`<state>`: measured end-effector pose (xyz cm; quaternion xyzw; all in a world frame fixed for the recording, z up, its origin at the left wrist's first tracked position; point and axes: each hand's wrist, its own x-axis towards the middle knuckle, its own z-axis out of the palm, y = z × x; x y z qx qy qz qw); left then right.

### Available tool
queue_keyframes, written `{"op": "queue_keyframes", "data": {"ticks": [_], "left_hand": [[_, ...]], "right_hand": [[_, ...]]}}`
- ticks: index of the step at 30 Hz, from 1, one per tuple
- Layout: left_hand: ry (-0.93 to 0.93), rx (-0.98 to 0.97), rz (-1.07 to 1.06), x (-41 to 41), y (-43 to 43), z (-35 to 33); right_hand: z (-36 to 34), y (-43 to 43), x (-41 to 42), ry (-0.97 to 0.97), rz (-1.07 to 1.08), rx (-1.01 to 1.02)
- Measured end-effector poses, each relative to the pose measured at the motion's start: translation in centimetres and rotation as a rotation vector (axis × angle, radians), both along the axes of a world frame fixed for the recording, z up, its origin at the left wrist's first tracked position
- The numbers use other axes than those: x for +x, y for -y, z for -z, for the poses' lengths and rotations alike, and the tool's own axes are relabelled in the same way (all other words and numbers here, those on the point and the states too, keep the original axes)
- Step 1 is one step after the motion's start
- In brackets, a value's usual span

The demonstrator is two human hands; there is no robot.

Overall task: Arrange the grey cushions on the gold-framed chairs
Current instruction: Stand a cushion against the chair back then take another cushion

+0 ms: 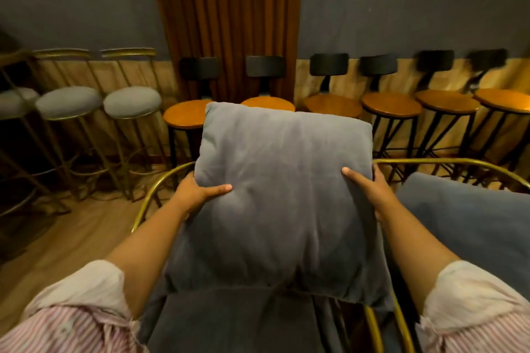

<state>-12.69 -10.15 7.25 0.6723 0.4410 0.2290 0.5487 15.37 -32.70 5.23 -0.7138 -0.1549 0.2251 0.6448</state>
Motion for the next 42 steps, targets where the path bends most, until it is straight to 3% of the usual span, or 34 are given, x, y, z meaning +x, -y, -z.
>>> {"op": "queue_keyframes", "data": {"ticks": [6,13,18,34,42], "left_hand": [[-0.013,0.043,-0.077,-0.5,-5.7,1.9],[0.073,-0.17,-0.228,4.1,-14.3,5.2],[0.119,-0.117,-0.352,8.7,-19.5,8.6],[0.001,-0.021,-0.341,12.8,-25.5,17.5],[-0.201,-0.259,-0.351,12.1,-22.6,24.6]], "right_hand": [[1.6,-8.3,1.4,-0.097,-0.086,0.023],[3.1,-17.9,6.4,-0.167,-0.185,0.051],[5.4,-22.8,8.5,-0.17,-0.137,0.066],[18.6,-25.7,9.2,-0.238,0.024,0.163],[23.4,-25.0,8.1,-0.096,-0.076,-0.129]]}}
